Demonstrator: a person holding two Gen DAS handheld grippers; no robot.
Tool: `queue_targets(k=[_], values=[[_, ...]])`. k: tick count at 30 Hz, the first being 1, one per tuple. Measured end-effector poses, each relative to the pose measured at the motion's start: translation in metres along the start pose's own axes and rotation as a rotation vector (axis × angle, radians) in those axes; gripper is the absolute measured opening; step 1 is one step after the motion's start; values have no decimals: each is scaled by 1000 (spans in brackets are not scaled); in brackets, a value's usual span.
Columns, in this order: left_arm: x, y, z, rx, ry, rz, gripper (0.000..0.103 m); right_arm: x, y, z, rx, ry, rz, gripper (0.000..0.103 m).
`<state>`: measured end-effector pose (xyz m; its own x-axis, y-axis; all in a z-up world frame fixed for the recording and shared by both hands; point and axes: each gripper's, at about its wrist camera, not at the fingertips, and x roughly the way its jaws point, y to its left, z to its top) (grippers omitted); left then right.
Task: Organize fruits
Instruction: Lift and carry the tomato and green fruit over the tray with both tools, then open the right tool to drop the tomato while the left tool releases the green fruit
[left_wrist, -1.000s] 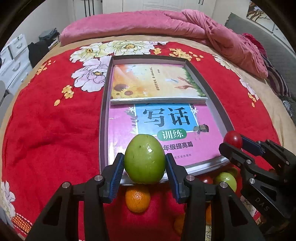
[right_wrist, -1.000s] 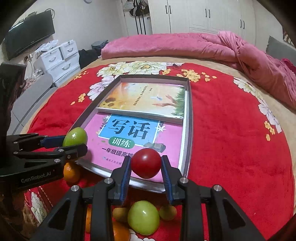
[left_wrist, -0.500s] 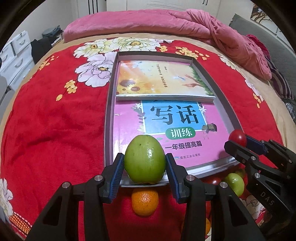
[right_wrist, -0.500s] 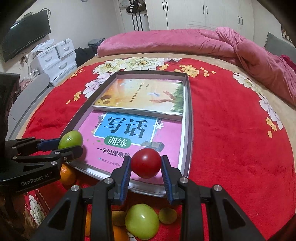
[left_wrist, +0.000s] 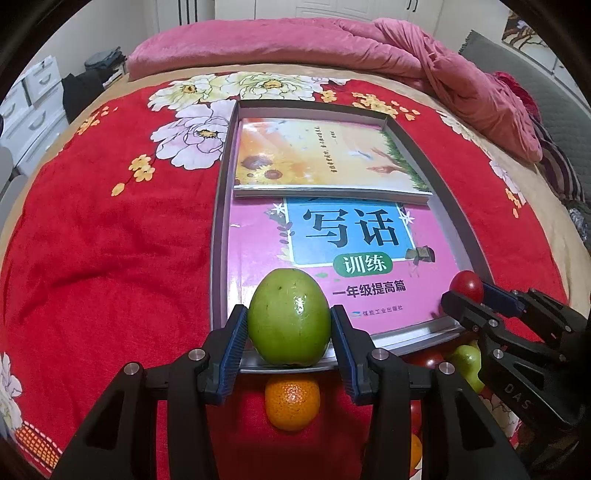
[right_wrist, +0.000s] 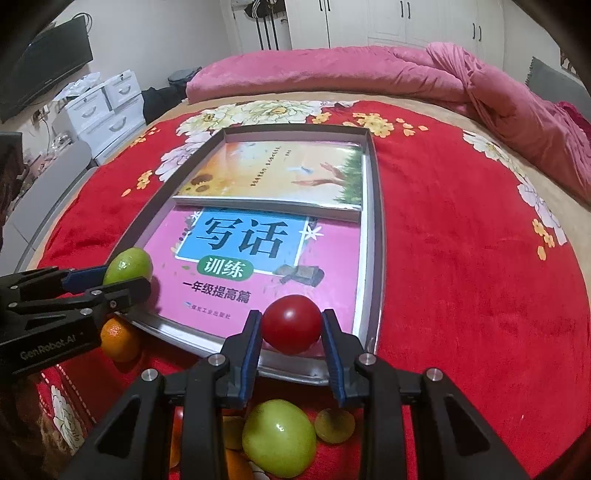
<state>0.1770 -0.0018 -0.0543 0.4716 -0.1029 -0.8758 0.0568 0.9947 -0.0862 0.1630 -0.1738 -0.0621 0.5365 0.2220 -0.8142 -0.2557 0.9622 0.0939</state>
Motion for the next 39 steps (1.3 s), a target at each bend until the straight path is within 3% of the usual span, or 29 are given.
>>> queue_targets(k=[9,13,21,25,32,39], values=[[0,1,-1,2,6,2,46,0,-1,-2,10,5,-1,34],[0,1,-2,7,5,1,47,-2,-1,-2,13,4,5,42],[-6,0,-3,4,-6,-31,47,-3,0,-3,14,2,10,42],[-13,-4,-4,13,-24,-34,56,-7,1,-3,15,-1,18,43],[-22,-4,-4,6,-35,-49,56,-13,0,-1,20,-18,31,46],[-34,-2,-6,-7,-56,-58,64,-19,-5,-3,39,-34,37,51]])
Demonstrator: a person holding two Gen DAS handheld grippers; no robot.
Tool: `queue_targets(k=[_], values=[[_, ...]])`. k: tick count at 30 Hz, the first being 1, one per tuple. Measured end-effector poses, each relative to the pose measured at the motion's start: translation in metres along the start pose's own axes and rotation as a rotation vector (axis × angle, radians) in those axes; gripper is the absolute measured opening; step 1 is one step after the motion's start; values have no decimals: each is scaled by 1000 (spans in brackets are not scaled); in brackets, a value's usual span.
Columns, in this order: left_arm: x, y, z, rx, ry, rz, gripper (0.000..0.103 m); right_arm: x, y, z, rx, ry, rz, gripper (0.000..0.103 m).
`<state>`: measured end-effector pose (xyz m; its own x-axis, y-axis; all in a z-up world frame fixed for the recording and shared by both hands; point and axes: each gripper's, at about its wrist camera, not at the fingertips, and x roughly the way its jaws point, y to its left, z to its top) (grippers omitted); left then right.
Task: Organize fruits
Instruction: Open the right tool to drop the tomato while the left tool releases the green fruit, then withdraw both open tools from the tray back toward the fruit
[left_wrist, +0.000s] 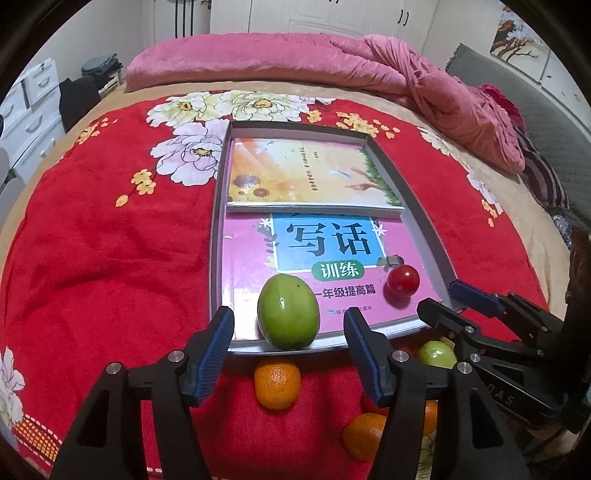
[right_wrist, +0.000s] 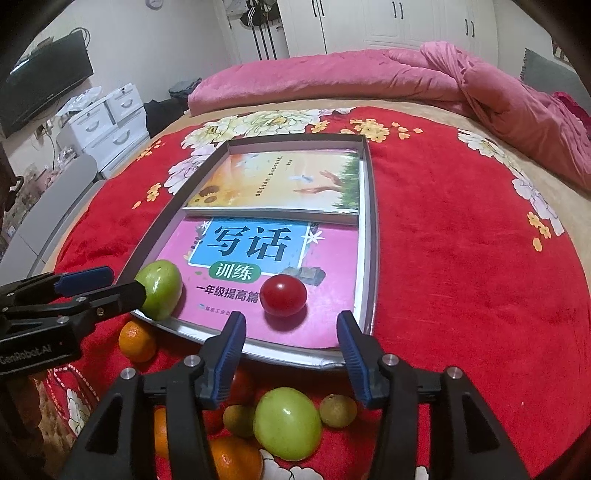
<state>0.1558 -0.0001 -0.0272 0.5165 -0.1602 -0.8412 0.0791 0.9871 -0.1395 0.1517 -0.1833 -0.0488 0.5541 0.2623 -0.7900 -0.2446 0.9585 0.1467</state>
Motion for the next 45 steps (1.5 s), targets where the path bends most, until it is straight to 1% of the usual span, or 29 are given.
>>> queue_targets(k=[1,2,4,7,8,9,10,15,18,29,32,38,45], values=[[-1,0,0,-1,-2,-1,66,-1,-1,0,3,-1,0,52],[-2,1,0,-2,-4,-2,68,-2,-2,-1,9,-2,2,56],[-5,0,0,-2,-10,-3,68,-4,-3,-1,19,-7,5,60],[-8,0,0,0,-15,0,69,-7,-5,-2,28,-20,6,61],[-8,0,0,0,-16,0,74,-8,-5,-2,30,-21,1,63],[-9,1,0,-2,-20,0,76,-9,-5,-2,30,-24,-3,69],[-11,1,0,-4,-25,0,76,-10,-5,-1,31,-29,-5,73],[-15,0,0,3,-32,1,78,-19,-4,0,20,-62,-16,75],[-19,0,0,2,-40,6,79,-24,-3,1,17,-79,-16,80],[-33,4,-1,-11,-57,23,80,-44,-7,0,17,-115,-36,82],[-39,7,-1,-22,-66,22,80,-51,-9,-1,20,-129,-44,85],[-48,12,0,-41,-83,22,80,-67,-11,-1,17,-164,-49,87],[-58,10,-7,-15,-79,-8,80,-75,-14,-4,27,-170,-43,88]])
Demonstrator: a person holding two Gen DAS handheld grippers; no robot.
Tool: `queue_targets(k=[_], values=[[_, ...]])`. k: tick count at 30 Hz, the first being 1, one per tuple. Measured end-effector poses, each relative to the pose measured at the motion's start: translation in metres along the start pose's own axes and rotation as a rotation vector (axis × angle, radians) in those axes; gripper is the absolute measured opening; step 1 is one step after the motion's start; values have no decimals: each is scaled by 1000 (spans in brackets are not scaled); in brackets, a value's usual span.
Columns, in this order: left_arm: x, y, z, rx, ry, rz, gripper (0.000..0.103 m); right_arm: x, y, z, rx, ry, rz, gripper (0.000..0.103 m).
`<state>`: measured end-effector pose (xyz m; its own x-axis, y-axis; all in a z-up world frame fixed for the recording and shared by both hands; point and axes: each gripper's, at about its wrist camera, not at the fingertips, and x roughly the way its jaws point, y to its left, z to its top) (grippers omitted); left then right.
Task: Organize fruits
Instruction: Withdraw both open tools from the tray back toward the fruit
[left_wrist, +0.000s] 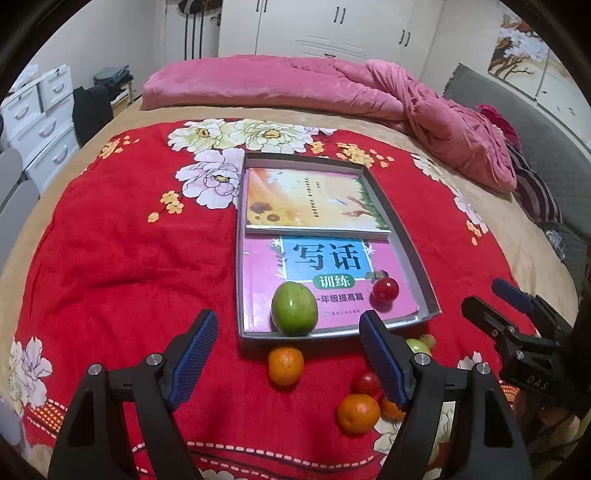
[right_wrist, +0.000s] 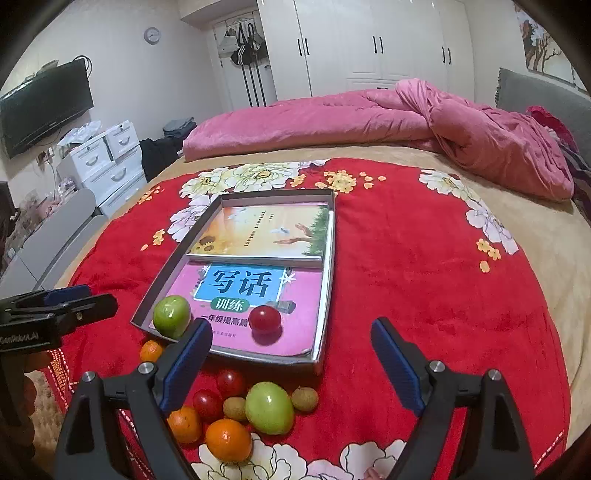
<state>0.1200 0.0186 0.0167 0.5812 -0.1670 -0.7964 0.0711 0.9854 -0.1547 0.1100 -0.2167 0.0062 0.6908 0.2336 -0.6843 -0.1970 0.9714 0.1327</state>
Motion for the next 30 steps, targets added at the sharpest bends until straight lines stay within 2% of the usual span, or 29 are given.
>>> queue_targets(k=[13,30], values=[[-5,-12,-17,52,32,-32,80,-6,10,-20,-19,40,18,94],[1,-24,-45,119,102,-41,80,-6,15,-46,-46,110,31,94]])
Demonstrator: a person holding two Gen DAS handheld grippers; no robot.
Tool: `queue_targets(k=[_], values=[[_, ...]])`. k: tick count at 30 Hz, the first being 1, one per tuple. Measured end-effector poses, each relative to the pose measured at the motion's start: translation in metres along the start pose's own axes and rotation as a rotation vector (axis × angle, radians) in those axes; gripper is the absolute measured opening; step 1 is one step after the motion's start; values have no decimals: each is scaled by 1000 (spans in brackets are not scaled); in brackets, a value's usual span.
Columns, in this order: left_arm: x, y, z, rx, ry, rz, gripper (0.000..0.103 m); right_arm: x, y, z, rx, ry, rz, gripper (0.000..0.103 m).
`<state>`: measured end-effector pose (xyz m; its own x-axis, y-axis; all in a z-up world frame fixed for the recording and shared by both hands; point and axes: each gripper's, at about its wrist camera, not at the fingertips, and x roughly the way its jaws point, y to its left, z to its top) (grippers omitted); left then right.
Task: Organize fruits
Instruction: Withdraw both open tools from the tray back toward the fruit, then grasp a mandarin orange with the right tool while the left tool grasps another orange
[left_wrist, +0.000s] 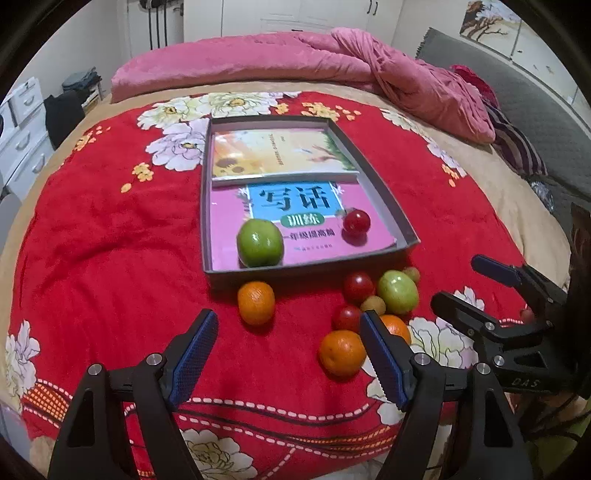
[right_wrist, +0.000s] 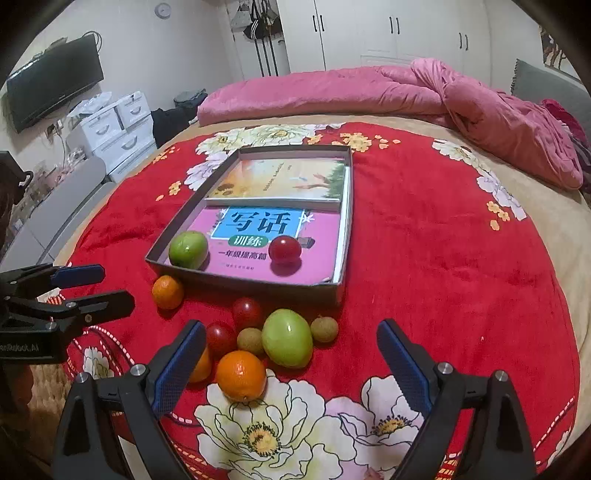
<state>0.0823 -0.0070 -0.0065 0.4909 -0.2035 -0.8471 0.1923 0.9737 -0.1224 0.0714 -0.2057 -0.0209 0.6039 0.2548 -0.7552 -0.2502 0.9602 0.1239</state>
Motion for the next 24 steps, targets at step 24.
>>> queue_targets(k=[24], values=[[22,-14,-17,33,105,-40,80,12,9,-27,-9,90,11,94]])
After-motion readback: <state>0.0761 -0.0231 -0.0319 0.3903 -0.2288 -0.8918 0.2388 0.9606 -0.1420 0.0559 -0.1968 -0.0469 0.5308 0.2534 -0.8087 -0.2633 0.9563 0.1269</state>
